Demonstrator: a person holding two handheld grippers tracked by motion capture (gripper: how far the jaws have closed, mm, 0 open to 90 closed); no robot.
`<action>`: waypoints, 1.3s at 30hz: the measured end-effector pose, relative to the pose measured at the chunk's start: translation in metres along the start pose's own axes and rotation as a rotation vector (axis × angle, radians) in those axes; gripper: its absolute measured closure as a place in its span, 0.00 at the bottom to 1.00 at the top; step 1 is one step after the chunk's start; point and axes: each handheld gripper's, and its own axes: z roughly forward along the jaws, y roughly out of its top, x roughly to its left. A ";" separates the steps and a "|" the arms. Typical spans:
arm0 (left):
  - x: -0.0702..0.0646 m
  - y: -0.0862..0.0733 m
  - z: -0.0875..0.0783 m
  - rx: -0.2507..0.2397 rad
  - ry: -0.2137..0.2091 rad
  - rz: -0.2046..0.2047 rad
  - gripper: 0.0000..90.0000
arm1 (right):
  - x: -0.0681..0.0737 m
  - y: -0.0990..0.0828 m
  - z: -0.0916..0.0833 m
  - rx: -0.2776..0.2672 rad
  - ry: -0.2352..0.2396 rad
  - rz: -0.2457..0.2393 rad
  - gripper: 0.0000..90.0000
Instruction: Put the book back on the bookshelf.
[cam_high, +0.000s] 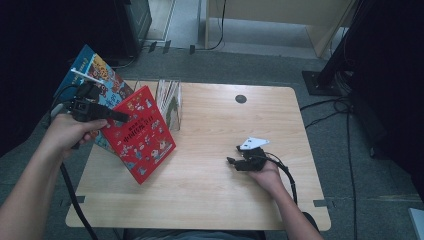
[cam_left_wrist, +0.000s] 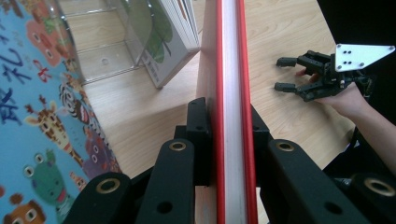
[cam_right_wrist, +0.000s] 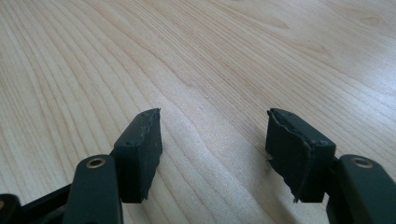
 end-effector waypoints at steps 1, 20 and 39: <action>0.001 -0.001 -0.002 0.000 -0.002 0.000 0.88 | 0.000 0.000 0.000 0.000 0.000 0.000 0.40; 0.024 -0.002 -0.025 -0.025 0.100 -0.065 0.88 | 0.000 0.000 0.000 0.000 0.000 0.000 0.40; 0.037 0.027 -0.018 -0.094 0.164 -0.138 0.88 | 0.000 0.000 0.000 -0.001 0.000 0.000 0.40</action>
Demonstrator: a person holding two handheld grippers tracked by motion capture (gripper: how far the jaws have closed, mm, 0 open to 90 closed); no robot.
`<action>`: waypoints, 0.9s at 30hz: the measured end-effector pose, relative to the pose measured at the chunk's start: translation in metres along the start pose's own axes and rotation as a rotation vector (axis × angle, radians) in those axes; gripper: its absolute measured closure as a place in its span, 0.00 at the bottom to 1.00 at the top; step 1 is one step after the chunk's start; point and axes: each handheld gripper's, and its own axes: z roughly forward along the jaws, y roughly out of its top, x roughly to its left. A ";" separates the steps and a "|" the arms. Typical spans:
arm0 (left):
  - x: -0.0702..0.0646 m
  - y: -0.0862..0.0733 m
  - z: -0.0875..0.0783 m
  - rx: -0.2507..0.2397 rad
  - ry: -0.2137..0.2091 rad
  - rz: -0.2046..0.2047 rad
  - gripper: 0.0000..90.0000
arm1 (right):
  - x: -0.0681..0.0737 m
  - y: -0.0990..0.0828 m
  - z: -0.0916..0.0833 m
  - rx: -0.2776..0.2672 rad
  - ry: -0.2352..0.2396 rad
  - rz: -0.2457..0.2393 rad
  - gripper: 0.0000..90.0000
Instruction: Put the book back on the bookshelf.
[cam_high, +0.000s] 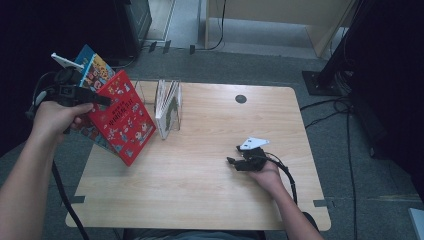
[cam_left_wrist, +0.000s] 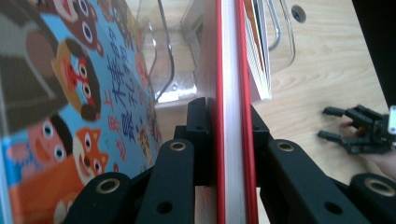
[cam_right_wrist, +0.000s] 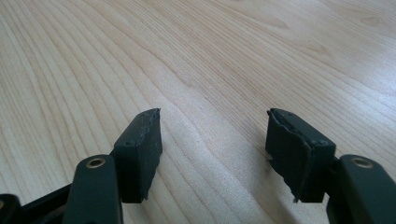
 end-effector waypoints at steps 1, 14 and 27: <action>0.000 0.002 0.001 -0.005 0.003 -0.005 0.88 | 0.000 0.000 0.000 0.000 0.000 0.000 0.40; -0.001 0.021 0.024 -0.017 0.029 -0.007 0.88 | 0.001 0.000 0.000 0.000 -0.007 0.004 0.40; -0.001 0.033 0.040 -0.045 0.032 0.023 0.88 | 0.004 0.001 0.002 -0.001 -0.031 0.028 0.40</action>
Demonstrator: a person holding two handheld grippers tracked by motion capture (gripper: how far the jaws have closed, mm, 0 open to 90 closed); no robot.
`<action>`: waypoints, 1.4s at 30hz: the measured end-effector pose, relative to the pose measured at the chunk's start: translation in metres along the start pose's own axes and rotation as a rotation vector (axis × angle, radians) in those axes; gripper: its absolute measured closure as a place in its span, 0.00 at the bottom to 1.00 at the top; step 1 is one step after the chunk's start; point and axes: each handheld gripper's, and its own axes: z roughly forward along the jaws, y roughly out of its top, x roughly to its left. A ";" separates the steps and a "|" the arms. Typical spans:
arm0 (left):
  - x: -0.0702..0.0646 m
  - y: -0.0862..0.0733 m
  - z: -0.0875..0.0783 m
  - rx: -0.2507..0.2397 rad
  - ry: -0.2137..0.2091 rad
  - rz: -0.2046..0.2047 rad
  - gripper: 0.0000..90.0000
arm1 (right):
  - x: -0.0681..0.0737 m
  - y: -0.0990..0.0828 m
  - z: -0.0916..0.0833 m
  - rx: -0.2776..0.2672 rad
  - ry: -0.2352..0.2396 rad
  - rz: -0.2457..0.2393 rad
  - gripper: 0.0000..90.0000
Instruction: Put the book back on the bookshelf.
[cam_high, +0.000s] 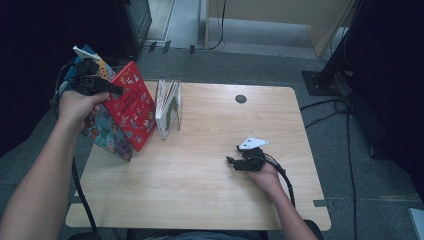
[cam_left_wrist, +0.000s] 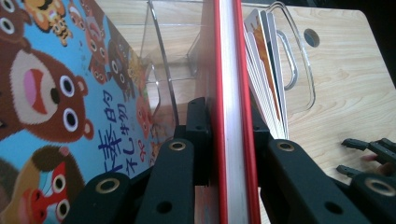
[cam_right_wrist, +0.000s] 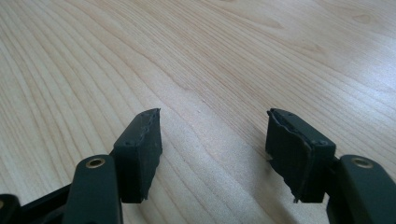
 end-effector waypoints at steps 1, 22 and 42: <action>0.000 0.001 0.000 0.005 0.000 0.004 0.88 | 0.000 0.000 0.000 -0.001 -0.001 0.001 0.40; 0.002 0.002 0.015 0.197 -0.009 -0.002 0.84 | 0.003 -0.001 -0.001 -0.001 -0.022 0.019 0.40; 0.010 0.015 0.015 0.094 0.020 -0.115 0.88 | 0.003 -0.001 -0.001 -0.001 -0.022 0.020 0.40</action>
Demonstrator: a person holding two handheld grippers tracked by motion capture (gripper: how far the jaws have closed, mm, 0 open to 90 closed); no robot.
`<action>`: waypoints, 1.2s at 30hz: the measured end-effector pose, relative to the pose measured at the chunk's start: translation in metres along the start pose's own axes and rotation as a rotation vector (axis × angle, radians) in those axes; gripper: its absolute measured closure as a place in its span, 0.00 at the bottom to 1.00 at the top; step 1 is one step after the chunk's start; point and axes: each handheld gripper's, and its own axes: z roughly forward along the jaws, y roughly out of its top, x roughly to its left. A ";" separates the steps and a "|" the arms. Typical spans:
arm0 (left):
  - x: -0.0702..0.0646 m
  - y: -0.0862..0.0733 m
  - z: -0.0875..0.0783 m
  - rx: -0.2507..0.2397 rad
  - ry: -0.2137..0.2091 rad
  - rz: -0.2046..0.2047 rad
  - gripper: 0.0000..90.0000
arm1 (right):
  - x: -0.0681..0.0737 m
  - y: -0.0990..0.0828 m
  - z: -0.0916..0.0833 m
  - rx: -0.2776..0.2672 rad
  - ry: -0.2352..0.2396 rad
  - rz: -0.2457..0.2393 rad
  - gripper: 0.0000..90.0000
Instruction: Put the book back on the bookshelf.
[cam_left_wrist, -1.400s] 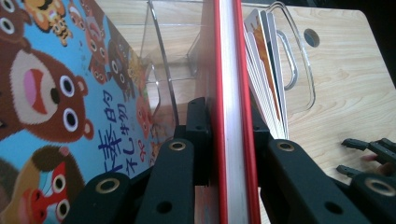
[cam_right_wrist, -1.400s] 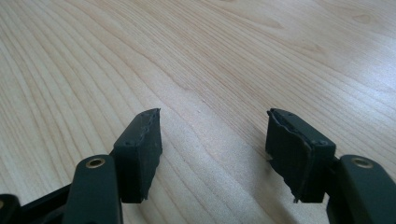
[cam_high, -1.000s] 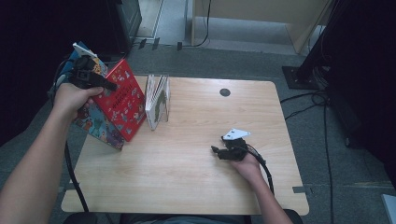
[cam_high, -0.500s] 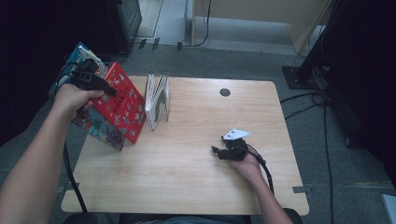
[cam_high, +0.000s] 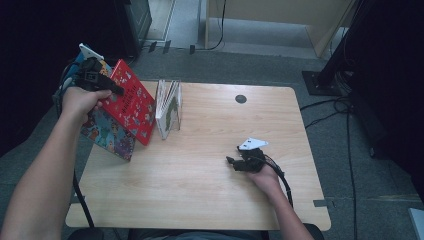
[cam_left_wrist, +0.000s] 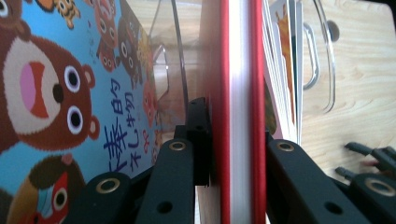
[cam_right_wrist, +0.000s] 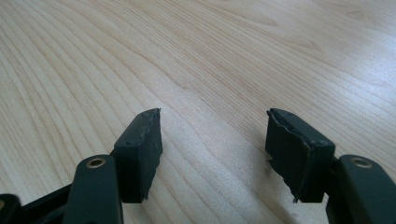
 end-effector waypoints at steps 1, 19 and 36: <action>0.000 0.001 0.001 -0.006 0.000 -0.007 0.88 | 0.000 0.000 0.000 0.000 0.000 0.000 0.40; 0.002 0.008 0.017 -0.063 -0.006 -0.005 0.87 | 0.001 0.000 -0.001 0.001 -0.010 0.010 0.40; 0.007 0.005 -0.019 -0.125 -0.029 -0.010 0.53 | 0.001 -0.001 -0.001 0.002 -0.009 0.009 0.39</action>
